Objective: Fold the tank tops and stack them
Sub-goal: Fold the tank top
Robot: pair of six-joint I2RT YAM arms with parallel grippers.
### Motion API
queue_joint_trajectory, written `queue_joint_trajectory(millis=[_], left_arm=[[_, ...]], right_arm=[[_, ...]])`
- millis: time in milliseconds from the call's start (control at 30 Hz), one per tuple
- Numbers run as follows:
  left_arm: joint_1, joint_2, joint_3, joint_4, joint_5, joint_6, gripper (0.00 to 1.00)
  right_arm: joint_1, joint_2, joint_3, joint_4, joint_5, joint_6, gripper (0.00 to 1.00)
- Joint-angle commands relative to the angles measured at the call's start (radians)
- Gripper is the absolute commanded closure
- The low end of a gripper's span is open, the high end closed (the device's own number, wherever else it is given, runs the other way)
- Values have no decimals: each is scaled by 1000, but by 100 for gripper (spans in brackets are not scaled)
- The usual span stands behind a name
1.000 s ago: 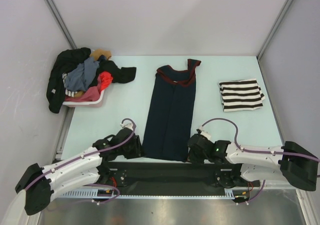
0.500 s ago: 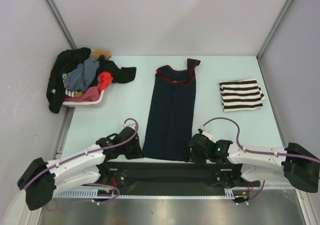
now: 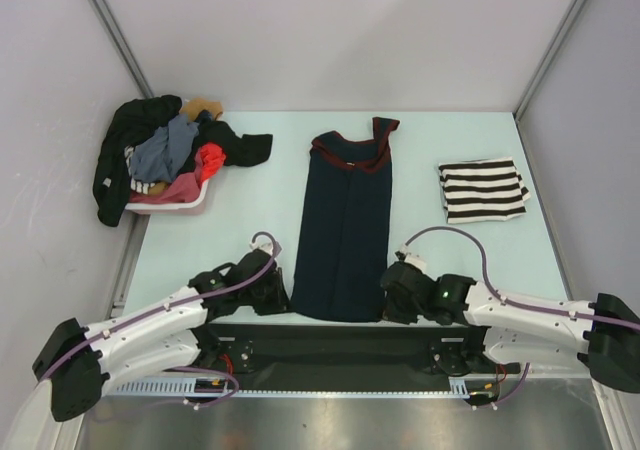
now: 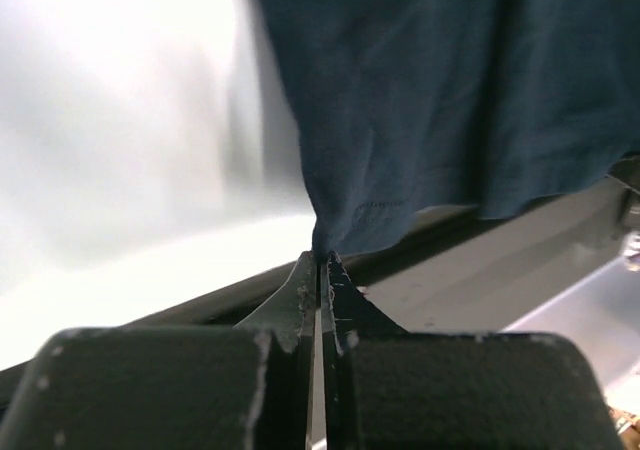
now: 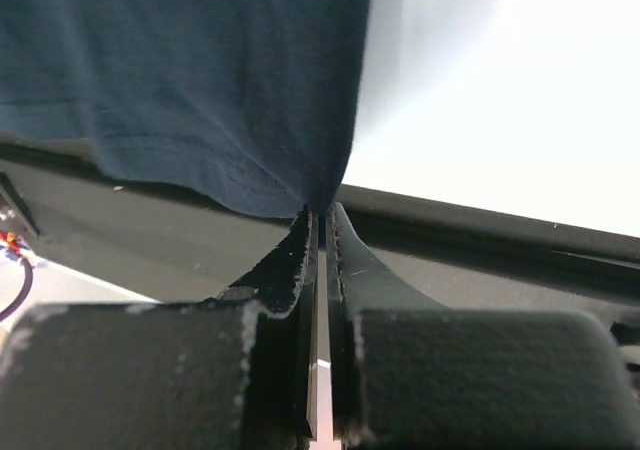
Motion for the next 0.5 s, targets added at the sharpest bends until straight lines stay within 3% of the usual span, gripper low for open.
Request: queue_joint_trajectory(millis=[0, 300, 467], left_arm=[[-7, 9, 96, 32, 29, 5, 100], [18, 125, 301, 3, -27, 80, 99], [68, 211, 394, 9, -33, 147, 100]], right_arm=[[-32, -10, 84, -66, 15, -80, 100], [-245, -7, 256, -121, -41, -328, 100], [-360, 85, 362, -111, -88, -436, 100]])
